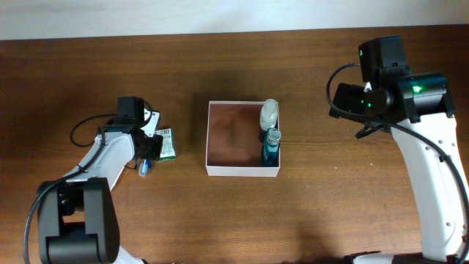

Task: Pack container
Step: 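Lower the left gripper and close it on the toothbrush handle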

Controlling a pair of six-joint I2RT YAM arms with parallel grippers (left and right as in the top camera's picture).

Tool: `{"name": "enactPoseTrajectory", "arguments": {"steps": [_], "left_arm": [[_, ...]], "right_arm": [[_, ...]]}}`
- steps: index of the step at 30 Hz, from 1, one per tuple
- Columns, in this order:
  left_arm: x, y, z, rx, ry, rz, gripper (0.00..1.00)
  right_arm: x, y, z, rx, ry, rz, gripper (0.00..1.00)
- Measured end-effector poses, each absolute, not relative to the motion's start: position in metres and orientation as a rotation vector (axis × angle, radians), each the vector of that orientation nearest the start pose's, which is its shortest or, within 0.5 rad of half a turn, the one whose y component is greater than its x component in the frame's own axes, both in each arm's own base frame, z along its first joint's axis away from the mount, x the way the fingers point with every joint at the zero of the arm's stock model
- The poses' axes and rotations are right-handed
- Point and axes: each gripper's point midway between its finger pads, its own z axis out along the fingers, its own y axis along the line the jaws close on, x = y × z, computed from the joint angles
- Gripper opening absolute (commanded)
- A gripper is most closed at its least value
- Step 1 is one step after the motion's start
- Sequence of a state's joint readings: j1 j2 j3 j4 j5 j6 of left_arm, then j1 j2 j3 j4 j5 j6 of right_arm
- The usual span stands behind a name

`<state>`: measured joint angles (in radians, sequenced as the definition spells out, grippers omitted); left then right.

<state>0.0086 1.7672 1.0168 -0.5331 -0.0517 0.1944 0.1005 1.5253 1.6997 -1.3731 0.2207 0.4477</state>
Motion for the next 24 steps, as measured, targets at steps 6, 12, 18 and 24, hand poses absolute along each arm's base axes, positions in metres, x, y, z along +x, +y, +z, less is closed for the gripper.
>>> {"name": "enactPoseTrajectory", "arguments": {"steps": [6, 12, 18, 24], "left_arm": [[0.3633, 0.0121, 0.012, 0.254, 2.842, 0.117, 0.28], [0.3677, 0.0116, 0.0059, 0.256, 2.837, 0.117, 0.28], [0.3679, 0.0116, 0.0057, 0.256, 2.837, 0.117, 0.28], [0.3681, 0.0116, 0.0058, 0.256, 2.836, 0.118, 0.27]], "right_arm": [[0.3289, -0.0046, 0.2536, 0.527, 2.671, -0.151, 0.98], [0.3289, -0.0046, 0.2536, 0.527, 2.67, -0.151, 0.98], [0.3289, -0.0046, 0.2536, 0.526, 2.671, -0.151, 0.98], [0.3289, -0.0046, 0.2536, 0.527, 2.67, -0.151, 0.98]]}}
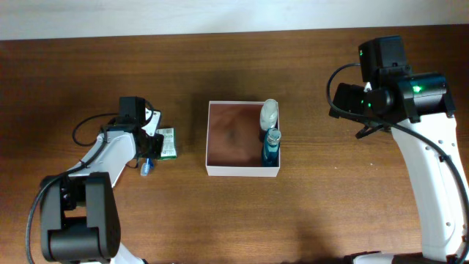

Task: Pack container
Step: 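Lower the left gripper and close it on the toothbrush handle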

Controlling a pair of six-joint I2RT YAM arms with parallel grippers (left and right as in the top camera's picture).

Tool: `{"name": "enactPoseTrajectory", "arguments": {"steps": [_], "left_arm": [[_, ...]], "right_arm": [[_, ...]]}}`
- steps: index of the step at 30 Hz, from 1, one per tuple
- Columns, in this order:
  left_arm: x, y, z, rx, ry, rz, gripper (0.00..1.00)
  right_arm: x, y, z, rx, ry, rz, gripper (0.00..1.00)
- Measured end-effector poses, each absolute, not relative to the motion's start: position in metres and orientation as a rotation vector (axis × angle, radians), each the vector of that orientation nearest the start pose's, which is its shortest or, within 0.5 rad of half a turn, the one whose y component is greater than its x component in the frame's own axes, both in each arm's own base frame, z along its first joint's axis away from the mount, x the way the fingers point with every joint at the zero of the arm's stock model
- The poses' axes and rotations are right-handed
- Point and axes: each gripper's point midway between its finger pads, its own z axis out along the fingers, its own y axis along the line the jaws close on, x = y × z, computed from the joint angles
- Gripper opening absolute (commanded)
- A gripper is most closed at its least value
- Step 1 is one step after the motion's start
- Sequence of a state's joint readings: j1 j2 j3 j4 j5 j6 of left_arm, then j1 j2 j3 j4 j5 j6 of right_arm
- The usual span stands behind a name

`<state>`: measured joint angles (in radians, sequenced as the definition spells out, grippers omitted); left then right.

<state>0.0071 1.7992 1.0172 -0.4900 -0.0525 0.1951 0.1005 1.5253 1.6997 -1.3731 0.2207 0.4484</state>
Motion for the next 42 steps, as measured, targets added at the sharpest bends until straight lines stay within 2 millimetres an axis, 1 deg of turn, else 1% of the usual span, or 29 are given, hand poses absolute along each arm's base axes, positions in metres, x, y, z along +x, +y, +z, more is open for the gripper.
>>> {"name": "enactPoseTrajectory", "arguments": {"steps": [14, 16, 17, 18, 19, 27, 32, 38, 42], "left_arm": [[0.3686, 0.0115, 0.0059, 0.293, 2.831, 0.122, 0.28], [0.3695, 0.0112, 0.0062, 0.301, 2.827, 0.122, 0.4], [0.3706, 0.0101, 0.0056, 0.298, 2.823, 0.112, 0.44], [0.371, 0.0094, 0.0057, 0.306, 2.82, 0.108, 0.47], [0.3718, 0.0078, 0.006, 0.309, 2.816, 0.098, 0.47], [0.3745, 0.0071, 0.0058, 0.307, 2.806, 0.091, 0.38], [0.3761, 0.005, 0.0009, 0.315, 2.807, 0.074, 0.37], [0.378, 0.0045, 0.0009, 0.314, 2.799, 0.07, 0.33], [0.378, 0.0044, 0.0009, 0.315, 2.799, 0.07, 0.24]], "right_arm": [[0.3289, -0.0046, 0.2536, 0.527, 2.67, -0.151, 0.98], [0.3289, -0.0046, 0.2536, 0.526, 2.671, -0.151, 0.99], [0.3289, -0.0046, 0.2536, 0.527, 2.67, -0.151, 0.98], [0.329, -0.0046, 0.2537, 0.526, 2.67, -0.151, 0.98], [0.3288, -0.0046, 0.2536, 0.526, 2.671, -0.151, 0.98], [0.3289, -0.0046, 0.2536, 0.527, 2.67, -0.151, 0.98], [0.329, -0.0046, 0.2535, 0.526, 2.671, -0.152, 0.98], [0.3289, -0.0046, 0.2535, 0.526, 2.671, -0.152, 0.98], [0.329, -0.0046, 0.2536, 0.527, 2.67, -0.151, 0.98]]}}
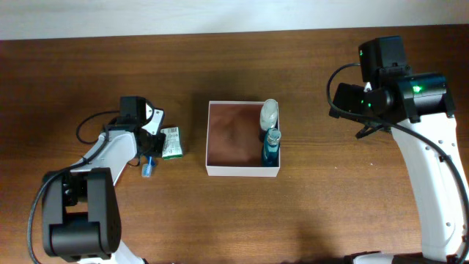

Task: Pack container
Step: 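Lower the left gripper and close it on the toothbrush handle, then lift the toothbrush with the left gripper and carry it over the box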

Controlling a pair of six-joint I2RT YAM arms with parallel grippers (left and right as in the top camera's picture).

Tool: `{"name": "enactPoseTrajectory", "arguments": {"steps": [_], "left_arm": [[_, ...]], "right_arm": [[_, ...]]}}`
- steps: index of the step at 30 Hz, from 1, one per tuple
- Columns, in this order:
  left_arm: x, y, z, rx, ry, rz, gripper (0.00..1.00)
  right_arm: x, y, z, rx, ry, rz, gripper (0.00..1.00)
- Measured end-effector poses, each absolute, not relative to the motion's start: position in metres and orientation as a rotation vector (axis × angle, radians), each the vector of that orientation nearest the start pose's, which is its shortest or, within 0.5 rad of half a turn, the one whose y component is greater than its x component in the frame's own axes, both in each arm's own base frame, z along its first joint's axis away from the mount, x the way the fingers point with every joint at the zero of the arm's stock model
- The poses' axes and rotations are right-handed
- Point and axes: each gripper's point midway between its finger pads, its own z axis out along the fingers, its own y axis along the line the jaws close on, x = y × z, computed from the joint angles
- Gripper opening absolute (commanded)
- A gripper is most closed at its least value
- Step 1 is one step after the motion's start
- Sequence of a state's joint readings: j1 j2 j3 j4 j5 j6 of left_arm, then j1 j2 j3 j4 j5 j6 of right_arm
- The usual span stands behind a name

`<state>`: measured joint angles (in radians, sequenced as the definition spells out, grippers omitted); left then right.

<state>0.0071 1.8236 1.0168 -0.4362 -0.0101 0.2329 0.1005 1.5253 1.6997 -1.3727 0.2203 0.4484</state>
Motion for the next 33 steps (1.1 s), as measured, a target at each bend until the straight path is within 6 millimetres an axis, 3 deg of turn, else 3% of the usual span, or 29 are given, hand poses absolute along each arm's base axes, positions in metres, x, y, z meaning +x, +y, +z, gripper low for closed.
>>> {"name": "enactPoseTrajectory", "arguments": {"steps": [10, 25, 30, 33], "left_arm": [[0.375, 0.004, 0.0, 0.32, 2.812, 0.067, 0.12], [0.368, 0.008, 0.001, 0.29, 2.851, 0.093, 0.08], [0.362, 0.014, 0.011, 0.23, 2.867, 0.14, 0.07], [0.368, 0.016, 0.031, 0.187, 2.82, 0.155, 0.07]], "right_arm": [[0.329, -0.005, 0.254, 0.527, 2.671, -0.151, 0.98], [0.329, -0.005, 0.254, 0.526, 2.671, -0.151, 0.98], [0.329, -0.005, 0.253, 0.526, 2.671, -0.151, 0.98], [0.329, -0.005, 0.253, 0.526, 2.671, -0.151, 0.98]]}}
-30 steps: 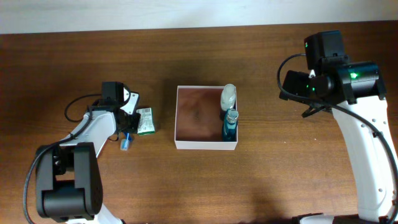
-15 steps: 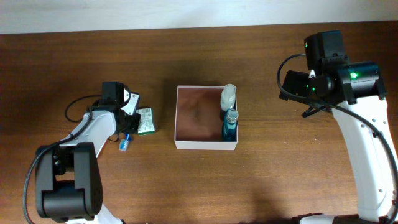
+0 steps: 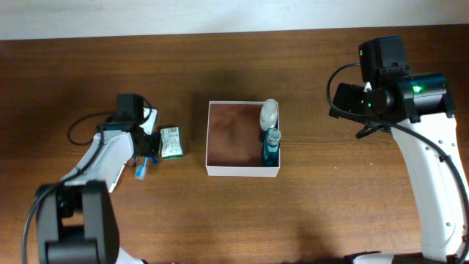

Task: Pack container
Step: 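Lift the toothbrush with the left gripper and carry it over the box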

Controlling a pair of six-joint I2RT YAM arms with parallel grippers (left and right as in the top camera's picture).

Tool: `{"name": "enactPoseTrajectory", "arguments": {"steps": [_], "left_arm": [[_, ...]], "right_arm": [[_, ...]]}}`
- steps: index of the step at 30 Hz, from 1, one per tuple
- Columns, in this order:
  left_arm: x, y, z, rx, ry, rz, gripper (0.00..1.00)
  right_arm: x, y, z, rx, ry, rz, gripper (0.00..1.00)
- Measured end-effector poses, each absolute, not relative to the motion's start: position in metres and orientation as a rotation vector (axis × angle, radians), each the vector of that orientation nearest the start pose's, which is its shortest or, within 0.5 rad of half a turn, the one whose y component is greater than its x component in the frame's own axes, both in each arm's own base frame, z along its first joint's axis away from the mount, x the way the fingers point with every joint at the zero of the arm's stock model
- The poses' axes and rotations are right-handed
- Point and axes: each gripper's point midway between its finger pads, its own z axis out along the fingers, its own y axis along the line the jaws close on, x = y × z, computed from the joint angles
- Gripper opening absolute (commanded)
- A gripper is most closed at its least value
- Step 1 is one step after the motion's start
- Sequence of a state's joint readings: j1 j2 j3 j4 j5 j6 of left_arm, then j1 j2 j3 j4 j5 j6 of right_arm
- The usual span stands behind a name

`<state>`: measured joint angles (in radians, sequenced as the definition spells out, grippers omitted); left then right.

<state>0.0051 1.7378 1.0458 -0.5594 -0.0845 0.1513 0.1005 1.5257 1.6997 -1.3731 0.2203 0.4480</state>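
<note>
The white open box stands at the table's middle. A white bottle and a blue bottle lie along its right wall. A green packet lies on the table left of the box. My left gripper sits just left of the packet; its jaws are too dark to read. A small blue and white item pokes out below that arm. My right gripper hangs far right of the box, largely hidden under its wrist.
The brown wooden table runs across the whole view, with a pale wall strip along the back edge. The left arm's cable loops to the left of that arm. The right arm's white link runs down the right side.
The left arm has shifted slightly left, away from the green packet, which stays where it was. The blue item under the arm sits further left. The right arm has not moved.
The left gripper first lay over the green packet's left edge, the packet close against the arm. Later the packet lay further right, nearer the box. Now the gripper has drawn back left of it. The box, its two bottles and the right arm stayed put.
</note>
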Motion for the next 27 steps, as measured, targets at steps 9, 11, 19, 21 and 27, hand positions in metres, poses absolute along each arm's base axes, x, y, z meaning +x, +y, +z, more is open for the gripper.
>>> {"name": "enactPoseTrajectory", "arguments": {"steps": [9, 11, 19, 21, 27], "left_arm": [[0.384, -0.007, 0.134, 0.138, 2.533, 0.084, 0.01], [0.381, -0.026, 0.151, 0.17, 2.486, 0.011, 0.01], [0.358, -0.117, 0.197, 0.271, 2.362, -0.344, 0.01], [0.353, -0.135, 0.2, 0.279, 2.355, -0.406, 0.01], [0.344, -0.179, 0.212, 0.268, 2.319, -0.548, 0.01]], "right_arm": [[0.329, -0.005, 0.254, 0.527, 2.671, -0.152, 0.98], [0.329, -0.005, 0.254, 0.526, 2.671, -0.152, 0.98], [0.329, -0.005, 0.253, 0.526, 2.671, -0.151, 0.98], [0.329, -0.005, 0.253, 0.526, 2.671, -0.151, 0.98], [0.329, -0.005, 0.254, 0.526, 2.671, -0.152, 0.98]]}}
